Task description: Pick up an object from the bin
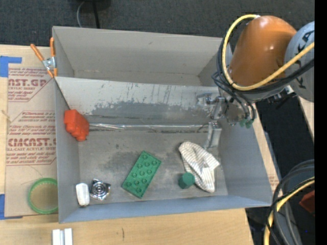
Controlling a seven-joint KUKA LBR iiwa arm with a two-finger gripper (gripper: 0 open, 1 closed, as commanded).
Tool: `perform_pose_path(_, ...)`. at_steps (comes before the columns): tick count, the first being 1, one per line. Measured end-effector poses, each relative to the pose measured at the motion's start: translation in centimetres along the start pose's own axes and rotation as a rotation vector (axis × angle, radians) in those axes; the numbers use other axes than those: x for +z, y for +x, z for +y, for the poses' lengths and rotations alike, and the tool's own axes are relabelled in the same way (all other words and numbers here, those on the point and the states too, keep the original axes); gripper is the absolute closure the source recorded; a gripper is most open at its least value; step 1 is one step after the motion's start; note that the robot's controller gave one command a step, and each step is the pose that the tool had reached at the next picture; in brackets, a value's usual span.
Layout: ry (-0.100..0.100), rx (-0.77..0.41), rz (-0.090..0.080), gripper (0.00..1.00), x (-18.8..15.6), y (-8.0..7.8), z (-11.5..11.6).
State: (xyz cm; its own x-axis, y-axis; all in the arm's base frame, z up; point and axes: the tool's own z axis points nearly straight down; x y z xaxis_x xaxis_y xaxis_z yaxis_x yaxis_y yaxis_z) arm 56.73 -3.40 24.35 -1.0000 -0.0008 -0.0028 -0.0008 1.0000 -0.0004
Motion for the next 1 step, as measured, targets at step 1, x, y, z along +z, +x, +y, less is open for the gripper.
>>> perform_pose_path(1,0.0,0.0,0.0,0.0,0.0,0.0,0.0)
